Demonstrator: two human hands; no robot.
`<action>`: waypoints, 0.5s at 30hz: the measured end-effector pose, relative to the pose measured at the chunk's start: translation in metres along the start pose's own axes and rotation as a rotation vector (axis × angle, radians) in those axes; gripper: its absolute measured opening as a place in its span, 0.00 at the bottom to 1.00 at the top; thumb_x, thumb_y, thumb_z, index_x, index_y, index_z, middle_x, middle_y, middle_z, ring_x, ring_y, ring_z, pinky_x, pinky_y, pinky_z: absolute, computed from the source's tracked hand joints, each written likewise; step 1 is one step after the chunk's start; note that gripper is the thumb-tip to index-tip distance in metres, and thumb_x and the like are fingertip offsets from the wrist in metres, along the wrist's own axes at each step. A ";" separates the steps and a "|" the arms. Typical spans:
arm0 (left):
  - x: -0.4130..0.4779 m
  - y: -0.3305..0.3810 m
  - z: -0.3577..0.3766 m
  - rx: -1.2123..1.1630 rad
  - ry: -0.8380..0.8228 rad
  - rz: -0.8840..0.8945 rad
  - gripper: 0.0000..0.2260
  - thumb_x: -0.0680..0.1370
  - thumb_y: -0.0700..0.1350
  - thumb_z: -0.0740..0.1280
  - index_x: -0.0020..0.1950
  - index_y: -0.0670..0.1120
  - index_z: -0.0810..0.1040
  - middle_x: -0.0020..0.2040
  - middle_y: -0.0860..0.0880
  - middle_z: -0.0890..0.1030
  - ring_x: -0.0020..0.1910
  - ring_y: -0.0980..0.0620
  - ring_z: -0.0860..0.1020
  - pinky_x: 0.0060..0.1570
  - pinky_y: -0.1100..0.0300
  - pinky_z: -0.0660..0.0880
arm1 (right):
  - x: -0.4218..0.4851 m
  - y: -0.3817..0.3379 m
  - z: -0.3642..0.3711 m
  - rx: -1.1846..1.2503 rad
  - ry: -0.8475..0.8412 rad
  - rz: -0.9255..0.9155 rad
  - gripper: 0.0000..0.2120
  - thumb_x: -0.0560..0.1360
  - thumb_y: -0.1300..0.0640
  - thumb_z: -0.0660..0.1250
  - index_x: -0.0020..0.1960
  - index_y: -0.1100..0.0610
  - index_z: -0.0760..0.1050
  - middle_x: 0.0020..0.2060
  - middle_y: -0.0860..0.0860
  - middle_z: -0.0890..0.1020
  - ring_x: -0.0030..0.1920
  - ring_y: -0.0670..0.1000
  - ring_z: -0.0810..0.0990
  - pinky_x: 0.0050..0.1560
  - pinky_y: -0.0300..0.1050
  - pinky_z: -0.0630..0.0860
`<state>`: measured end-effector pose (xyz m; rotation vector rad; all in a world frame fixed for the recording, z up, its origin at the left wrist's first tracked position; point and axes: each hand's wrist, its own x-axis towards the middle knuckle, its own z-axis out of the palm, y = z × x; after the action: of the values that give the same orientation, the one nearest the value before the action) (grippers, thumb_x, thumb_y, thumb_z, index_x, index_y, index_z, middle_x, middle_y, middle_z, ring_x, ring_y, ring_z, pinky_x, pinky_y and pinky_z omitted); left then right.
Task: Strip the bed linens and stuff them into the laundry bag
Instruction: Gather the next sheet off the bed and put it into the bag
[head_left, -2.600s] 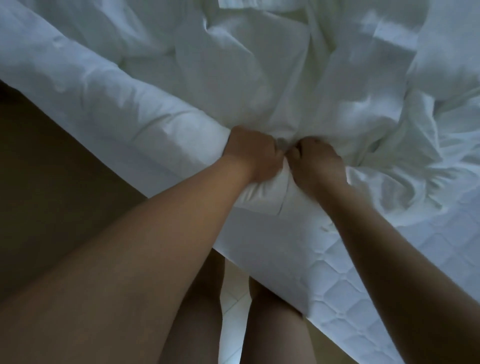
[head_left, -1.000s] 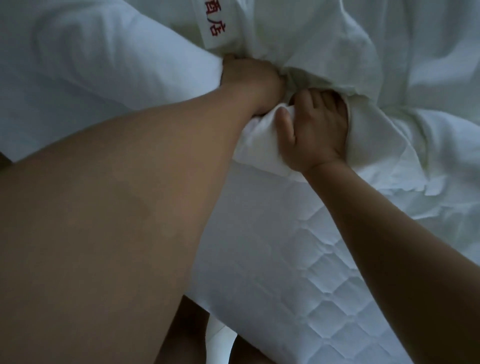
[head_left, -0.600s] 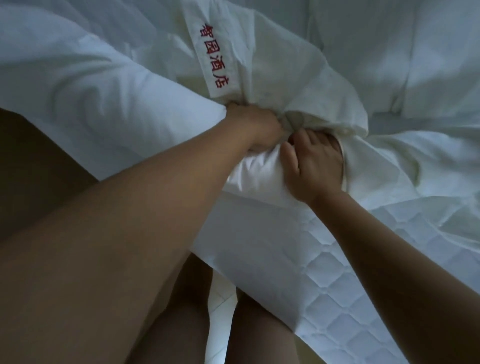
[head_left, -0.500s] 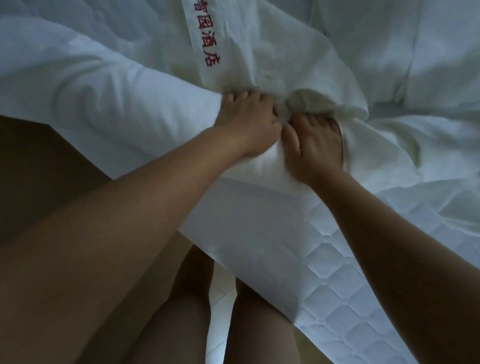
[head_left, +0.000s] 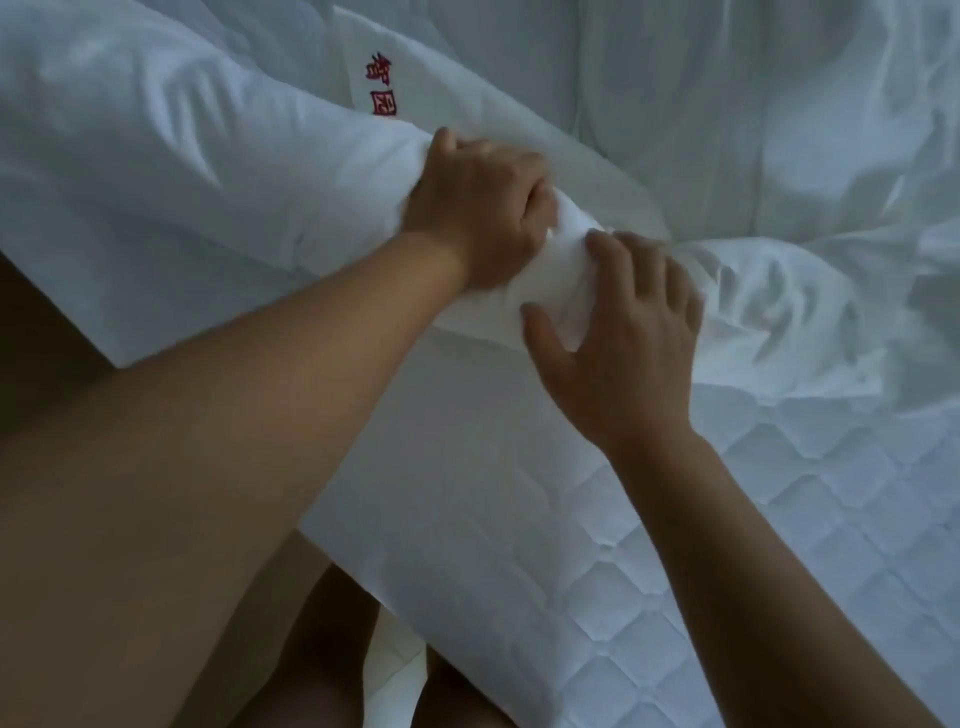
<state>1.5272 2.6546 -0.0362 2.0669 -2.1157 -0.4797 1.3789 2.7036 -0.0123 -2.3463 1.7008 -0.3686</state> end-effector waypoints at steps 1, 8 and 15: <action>0.014 -0.002 -0.001 -0.020 -0.059 -0.042 0.15 0.74 0.51 0.49 0.44 0.48 0.74 0.49 0.44 0.81 0.49 0.43 0.76 0.51 0.52 0.62 | 0.001 0.000 0.002 -0.081 -0.055 -0.021 0.36 0.66 0.38 0.64 0.67 0.60 0.70 0.62 0.62 0.74 0.63 0.65 0.71 0.65 0.53 0.56; 0.074 -0.010 0.026 -0.018 -0.128 -0.201 0.23 0.78 0.50 0.57 0.72 0.45 0.65 0.72 0.45 0.63 0.73 0.45 0.58 0.71 0.52 0.53 | 0.078 0.021 0.015 -0.189 -0.514 0.026 0.58 0.55 0.29 0.72 0.76 0.44 0.48 0.75 0.57 0.55 0.75 0.61 0.50 0.72 0.62 0.45; 0.097 -0.007 0.023 0.091 -0.255 -0.247 0.19 0.81 0.51 0.54 0.61 0.40 0.77 0.62 0.40 0.77 0.61 0.41 0.73 0.60 0.54 0.63 | 0.118 0.033 0.023 -0.094 -0.635 0.052 0.58 0.49 0.28 0.73 0.73 0.46 0.56 0.69 0.51 0.67 0.69 0.56 0.64 0.70 0.53 0.56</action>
<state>1.5222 2.5618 -0.0719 2.4517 -2.0522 -0.7274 1.3918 2.5820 -0.0361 -2.1407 1.4710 0.4345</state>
